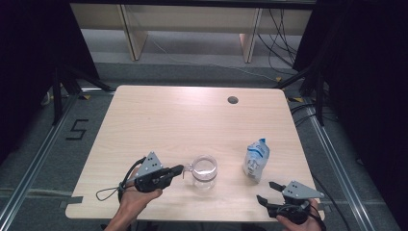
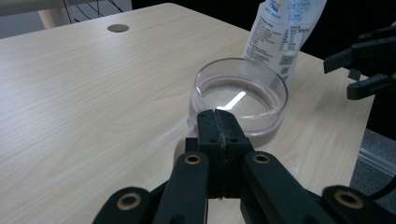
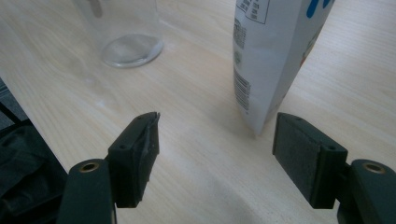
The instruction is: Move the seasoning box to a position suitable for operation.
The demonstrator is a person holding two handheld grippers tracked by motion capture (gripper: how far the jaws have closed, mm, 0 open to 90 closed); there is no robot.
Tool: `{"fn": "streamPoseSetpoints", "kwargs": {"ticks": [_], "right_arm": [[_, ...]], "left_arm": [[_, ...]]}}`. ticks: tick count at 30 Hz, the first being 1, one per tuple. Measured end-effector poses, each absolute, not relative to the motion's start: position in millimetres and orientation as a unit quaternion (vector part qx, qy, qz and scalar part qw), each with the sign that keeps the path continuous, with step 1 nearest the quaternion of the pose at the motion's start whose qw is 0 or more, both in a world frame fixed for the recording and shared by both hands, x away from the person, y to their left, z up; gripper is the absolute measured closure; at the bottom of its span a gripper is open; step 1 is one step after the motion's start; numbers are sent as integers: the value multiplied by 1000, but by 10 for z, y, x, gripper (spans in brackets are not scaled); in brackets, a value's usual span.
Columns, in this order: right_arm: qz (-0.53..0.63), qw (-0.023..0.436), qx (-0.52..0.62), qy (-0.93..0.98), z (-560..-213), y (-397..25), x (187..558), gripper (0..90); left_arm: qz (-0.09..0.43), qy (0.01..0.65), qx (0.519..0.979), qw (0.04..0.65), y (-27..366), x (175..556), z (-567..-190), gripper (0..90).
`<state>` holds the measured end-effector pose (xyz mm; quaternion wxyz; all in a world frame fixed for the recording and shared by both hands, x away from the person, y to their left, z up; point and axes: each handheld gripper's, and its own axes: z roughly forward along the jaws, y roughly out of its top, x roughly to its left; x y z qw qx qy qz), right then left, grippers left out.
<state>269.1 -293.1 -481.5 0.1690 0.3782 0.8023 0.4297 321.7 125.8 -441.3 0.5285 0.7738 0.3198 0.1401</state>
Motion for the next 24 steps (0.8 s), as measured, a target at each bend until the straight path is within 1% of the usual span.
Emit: {"fn": "streamPoseSetpoints", "kwargs": {"ticks": [1, 2, 5, 9, 11, 15, 17, 22, 24], "right_arm": [[434, 168, 377, 801, -4819, -2919, 2691, 328], [433, 188, 360, 805, -4815, -2932, 2714, 328], [432, 176, 368, 804, -4812, -2899, 2693, 330], [437, 178, 365, 803, -4808, -2861, 2692, 341], [438, 173, 362, 805, -4808, -2843, 2693, 343], [438, 180, 346, 810, -4810, -2826, 2717, 350], [440, 175, 343, 811, -4811, -2813, 2724, 351], [438, 189, 340, 811, -4806, -2793, 2725, 361], [439, 177, 339, 813, -4810, -2771, 2733, 366]], "left_arm": [[136, 325, 771, 531, 1245, 3229, -4414, 893], [137, 321, 771, 533, 1241, 3248, -4414, 893], [140, 322, 772, 530, 1235, 3273, -4389, 893], [140, 322, 769, 534, 1213, 3313, -4377, 894], [138, 327, 768, 533, 1198, 3332, -4386, 894], [137, 323, 771, 532, 1159, 3356, -4392, 893], [138, 324, 771, 530, 1150, 3363, -4390, 893], [136, 320, 773, 531, 1142, 3392, -4389, 894], [133, 322, 771, 532, 1117, 3398, -4392, 894]]}}
